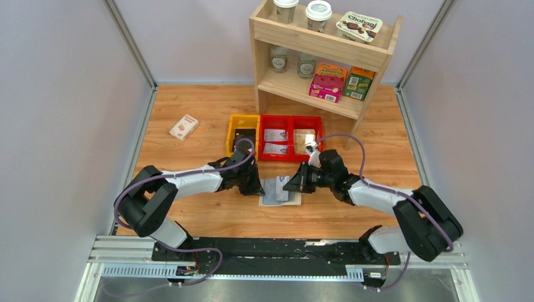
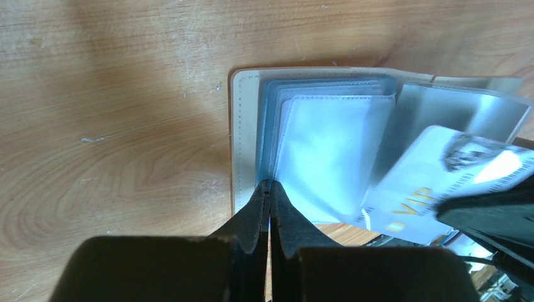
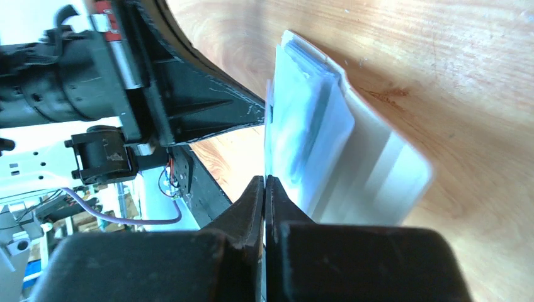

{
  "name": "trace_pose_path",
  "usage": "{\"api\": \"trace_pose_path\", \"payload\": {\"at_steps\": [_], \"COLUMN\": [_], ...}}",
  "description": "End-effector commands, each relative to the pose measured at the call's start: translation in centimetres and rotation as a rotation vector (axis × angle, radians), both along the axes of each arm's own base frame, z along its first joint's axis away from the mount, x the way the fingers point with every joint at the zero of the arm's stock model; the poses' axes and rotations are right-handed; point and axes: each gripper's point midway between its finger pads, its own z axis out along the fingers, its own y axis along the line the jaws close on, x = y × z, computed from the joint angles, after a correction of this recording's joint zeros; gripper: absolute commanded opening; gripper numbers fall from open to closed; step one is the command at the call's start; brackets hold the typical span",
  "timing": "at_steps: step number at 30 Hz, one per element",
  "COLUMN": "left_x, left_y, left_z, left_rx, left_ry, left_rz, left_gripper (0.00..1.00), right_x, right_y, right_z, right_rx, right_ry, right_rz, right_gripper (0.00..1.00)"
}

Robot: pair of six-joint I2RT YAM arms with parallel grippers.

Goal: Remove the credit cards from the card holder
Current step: Remove the credit card from the card holder.

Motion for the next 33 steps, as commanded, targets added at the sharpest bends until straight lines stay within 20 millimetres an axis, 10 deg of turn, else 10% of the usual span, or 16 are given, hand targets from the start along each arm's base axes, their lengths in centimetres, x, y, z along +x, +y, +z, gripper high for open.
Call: {"api": "trace_pose_path", "payload": {"at_steps": [1, 9, 17, 33], "left_x": [-0.1, 2.6, 2.2, 0.5], "left_y": [1.2, 0.2, -1.6, -3.5], "left_z": [-0.5, 9.2, 21.1, 24.9], "left_rx": [0.056, -0.135, -0.615, -0.88], "left_ry": [-0.031, -0.286, -0.552, -0.628], "left_rz": [0.012, 0.089, 0.165, 0.166], "left_gripper": [0.01, 0.54, 0.74, 0.75], "right_x": [1.1, 2.1, 2.4, 0.8], "right_y": [-1.6, -3.0, -2.7, -1.3], "right_z": [2.7, 8.7, 16.5, 20.9], "right_rx": [-0.061, 0.027, 0.315, 0.551], "right_ry": [-0.146, -0.285, -0.427, -0.455], "right_rz": [-0.042, -0.196, -0.379, -0.385], "right_gripper": [0.0, 0.0, 0.0, 0.0]}}
